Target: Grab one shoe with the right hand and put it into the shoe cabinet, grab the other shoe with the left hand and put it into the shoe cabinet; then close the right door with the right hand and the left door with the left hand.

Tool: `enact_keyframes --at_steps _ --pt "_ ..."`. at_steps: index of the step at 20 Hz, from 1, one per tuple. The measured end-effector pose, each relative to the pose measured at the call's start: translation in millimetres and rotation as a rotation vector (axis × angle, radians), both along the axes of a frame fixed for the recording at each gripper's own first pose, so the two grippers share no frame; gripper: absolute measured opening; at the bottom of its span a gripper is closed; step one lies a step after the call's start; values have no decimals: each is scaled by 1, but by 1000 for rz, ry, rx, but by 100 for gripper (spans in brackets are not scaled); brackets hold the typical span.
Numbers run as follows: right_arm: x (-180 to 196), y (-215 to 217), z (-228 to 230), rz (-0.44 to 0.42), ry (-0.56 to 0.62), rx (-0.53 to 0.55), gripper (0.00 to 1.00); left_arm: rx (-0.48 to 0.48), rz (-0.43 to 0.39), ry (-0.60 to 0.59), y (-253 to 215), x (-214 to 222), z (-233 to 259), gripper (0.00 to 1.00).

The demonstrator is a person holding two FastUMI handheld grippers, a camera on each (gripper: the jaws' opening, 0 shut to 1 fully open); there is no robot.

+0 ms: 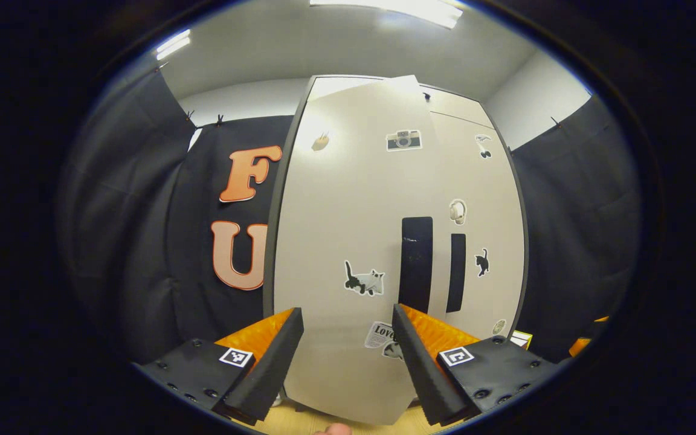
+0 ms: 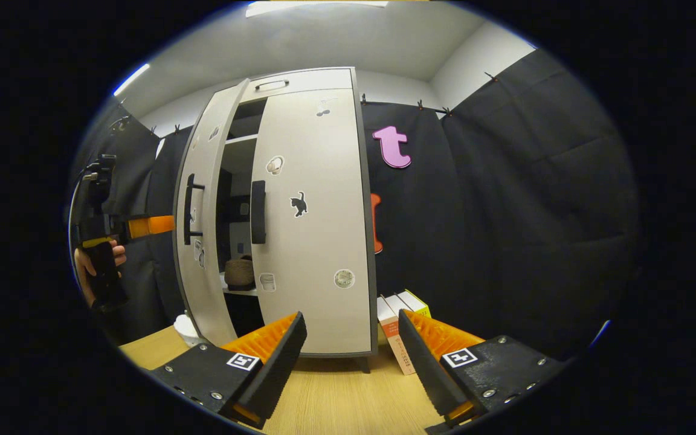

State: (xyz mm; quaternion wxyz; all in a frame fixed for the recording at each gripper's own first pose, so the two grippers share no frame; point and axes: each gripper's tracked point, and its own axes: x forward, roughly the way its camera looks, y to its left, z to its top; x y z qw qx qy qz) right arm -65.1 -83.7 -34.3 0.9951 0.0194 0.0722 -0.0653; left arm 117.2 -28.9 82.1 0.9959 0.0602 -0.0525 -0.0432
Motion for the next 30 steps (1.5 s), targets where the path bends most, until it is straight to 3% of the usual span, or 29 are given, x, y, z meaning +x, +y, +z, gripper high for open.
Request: enact_keyframes --at_steps 11,12,13,30 --pt "-4 -12 -8 -30 21 30 94 1 -19 23 -22 42 -16 94" --pt "-4 -14 -8 -33 21 32 94 4 -21 23 -24 47 -18 99" --pt "-4 -15 -8 -35 18 33 94 6 -24 22 -27 52 -17 96" --pt "4 -32 -4 -48 7 17 94 5 -15 22 -37 88 -22 96"
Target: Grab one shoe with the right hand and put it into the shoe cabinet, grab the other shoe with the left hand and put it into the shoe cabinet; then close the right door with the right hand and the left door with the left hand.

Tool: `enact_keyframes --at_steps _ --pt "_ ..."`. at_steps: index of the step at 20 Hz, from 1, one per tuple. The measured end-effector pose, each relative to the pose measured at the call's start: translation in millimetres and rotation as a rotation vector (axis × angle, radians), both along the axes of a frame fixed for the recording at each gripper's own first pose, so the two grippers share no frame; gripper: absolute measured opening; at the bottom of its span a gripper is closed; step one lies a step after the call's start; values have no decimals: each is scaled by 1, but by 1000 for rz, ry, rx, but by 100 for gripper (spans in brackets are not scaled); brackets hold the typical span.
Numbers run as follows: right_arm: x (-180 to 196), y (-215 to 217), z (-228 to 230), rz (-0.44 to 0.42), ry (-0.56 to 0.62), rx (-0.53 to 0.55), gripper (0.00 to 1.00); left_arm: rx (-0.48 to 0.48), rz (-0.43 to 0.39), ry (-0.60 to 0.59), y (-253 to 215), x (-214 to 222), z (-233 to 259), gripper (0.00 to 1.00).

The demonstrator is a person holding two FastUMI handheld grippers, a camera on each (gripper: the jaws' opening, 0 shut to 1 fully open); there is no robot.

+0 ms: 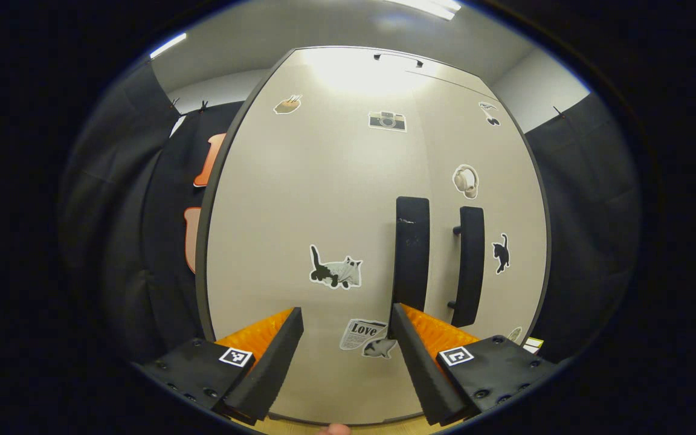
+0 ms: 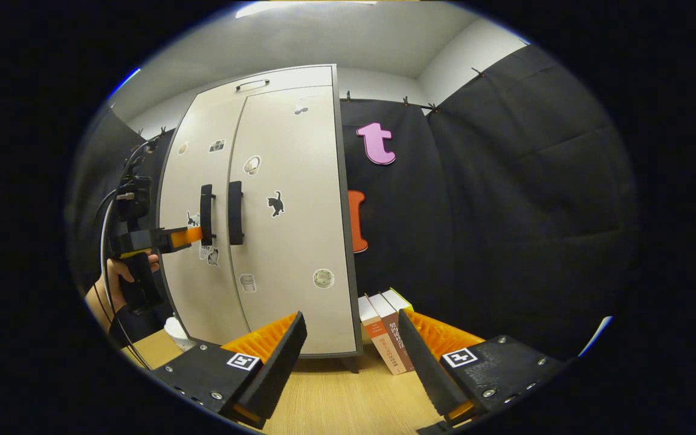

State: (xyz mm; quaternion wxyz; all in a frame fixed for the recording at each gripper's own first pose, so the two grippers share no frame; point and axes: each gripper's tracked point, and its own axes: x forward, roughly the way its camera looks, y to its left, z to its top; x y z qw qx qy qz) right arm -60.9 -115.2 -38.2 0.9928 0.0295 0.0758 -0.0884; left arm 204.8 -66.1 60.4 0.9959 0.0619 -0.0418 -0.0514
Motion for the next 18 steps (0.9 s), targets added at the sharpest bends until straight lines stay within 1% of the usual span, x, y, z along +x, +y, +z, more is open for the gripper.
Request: enact_keyframes --at_steps 4,7,12,16,18 --pt "-2 2 -4 3 10 5 94 -11 0 5 -1 1 -1 96" --pt "-2 5 -3 9 6 5 94 -23 -4 9 0 -7 1 96" --pt "1 17 1 35 -6 21 94 -48 -12 -13 3 -55 14 96" --pt "2 31 11 71 -27 45 94 -24 9 -39 14 -92 12 96" --pt "1 34 18 86 -41 37 94 -16 29 -33 22 -110 7 96"
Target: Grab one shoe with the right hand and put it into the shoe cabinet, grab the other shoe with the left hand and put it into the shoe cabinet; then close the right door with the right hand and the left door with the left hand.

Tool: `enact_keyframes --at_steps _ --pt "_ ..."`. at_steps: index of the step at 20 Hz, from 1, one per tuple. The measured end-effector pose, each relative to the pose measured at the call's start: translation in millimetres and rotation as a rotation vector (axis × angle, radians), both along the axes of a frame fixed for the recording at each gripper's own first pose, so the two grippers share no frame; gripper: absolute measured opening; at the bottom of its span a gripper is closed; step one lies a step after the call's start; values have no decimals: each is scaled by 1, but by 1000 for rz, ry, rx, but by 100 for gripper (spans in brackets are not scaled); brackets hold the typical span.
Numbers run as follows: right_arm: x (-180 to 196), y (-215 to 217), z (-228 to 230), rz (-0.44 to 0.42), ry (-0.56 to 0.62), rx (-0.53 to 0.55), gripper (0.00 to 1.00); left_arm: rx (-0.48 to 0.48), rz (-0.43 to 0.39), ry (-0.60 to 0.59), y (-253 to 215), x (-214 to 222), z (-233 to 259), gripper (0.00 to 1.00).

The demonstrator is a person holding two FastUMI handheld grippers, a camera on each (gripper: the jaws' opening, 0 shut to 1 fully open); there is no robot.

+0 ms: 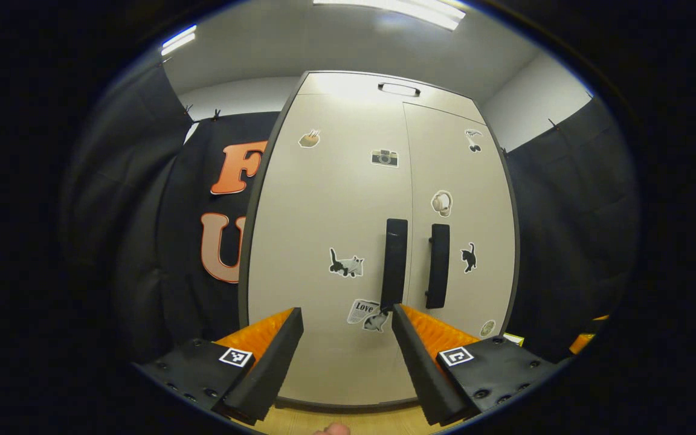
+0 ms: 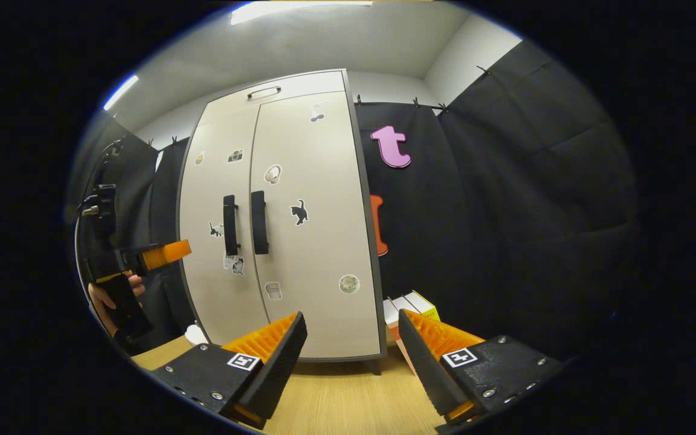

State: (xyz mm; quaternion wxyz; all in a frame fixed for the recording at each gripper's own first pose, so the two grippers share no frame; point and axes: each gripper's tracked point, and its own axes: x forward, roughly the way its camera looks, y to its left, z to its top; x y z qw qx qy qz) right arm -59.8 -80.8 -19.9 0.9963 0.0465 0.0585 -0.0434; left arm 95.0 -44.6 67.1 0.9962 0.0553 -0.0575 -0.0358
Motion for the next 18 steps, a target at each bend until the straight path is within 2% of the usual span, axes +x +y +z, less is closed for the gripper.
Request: enact_keyframes --at_steps 1,3,4,5,12,18 --pt "1 2 3 6 -8 -5 97 -5 4 7 2 -9 -3 96" --pt "1 4 9 15 -22 -10 94 -13 11 8 7 -28 -10 96" --pt "0 5 10 17 -25 -7 98 -10 17 10 10 -36 -15 96" --pt "1 6 9 20 -22 -1 94 -4 26 15 13 -44 -20 96" --pt "3 18 8 58 -19 -12 94 -5 41 75 13 -83 -51 96" --pt "10 30 9 80 -29 -13 93 -20 52 117 14 -101 -62 96"
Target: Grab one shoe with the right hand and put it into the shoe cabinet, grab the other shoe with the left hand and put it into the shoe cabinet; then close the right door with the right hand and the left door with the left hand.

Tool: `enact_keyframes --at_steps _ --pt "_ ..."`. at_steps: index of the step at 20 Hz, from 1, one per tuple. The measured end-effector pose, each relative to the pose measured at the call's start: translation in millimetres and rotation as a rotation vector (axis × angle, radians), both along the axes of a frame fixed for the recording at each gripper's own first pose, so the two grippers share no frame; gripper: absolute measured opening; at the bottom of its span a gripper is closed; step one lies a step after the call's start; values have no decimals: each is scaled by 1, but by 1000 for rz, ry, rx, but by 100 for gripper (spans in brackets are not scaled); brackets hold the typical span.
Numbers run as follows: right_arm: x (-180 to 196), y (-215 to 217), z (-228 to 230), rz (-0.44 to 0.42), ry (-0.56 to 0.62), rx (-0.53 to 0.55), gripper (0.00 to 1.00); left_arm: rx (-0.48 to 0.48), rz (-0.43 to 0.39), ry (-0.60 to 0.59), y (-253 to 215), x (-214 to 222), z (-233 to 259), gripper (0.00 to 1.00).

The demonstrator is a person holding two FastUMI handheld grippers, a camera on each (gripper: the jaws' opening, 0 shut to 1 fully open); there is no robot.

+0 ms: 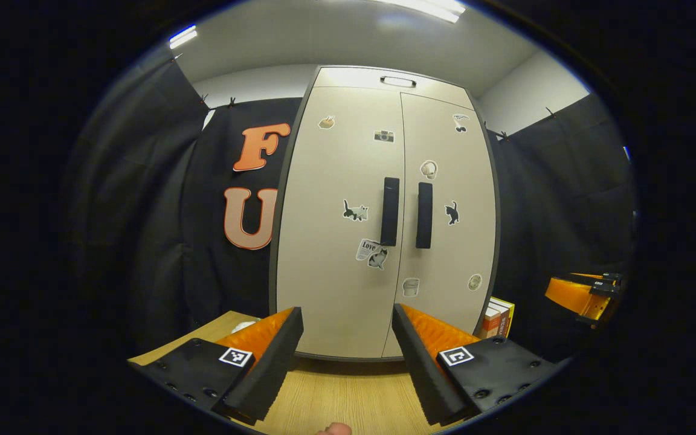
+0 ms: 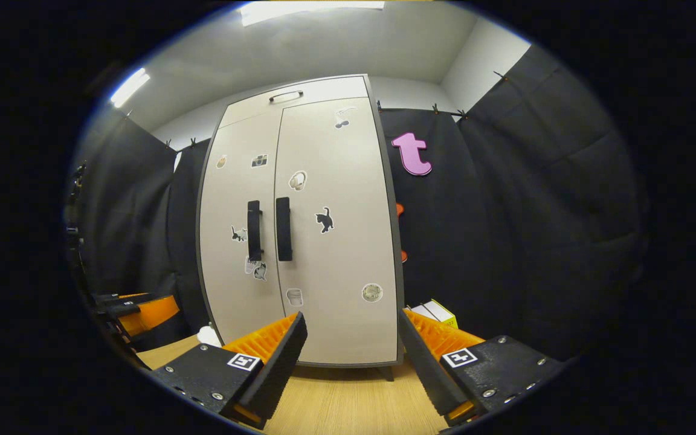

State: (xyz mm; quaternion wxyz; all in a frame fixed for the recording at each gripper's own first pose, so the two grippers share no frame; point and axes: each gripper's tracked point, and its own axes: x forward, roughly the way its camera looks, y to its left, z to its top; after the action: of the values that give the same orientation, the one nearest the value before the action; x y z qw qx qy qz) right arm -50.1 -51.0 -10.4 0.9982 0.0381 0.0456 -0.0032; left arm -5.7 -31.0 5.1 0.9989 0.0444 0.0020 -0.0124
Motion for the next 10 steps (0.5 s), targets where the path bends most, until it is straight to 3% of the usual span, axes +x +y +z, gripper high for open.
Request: enact_keyframes --at_steps 4,5,10 --pt "6 14 5 28 -18 14 97 -4 4 -20 1 -6 11 96" --pt "6 17 5 36 -19 9 93 -2 3 -20 1 -7 12 96" --pt "2 35 8 77 -35 -19 94 -11 -7 -13 -2 -11 10 96"
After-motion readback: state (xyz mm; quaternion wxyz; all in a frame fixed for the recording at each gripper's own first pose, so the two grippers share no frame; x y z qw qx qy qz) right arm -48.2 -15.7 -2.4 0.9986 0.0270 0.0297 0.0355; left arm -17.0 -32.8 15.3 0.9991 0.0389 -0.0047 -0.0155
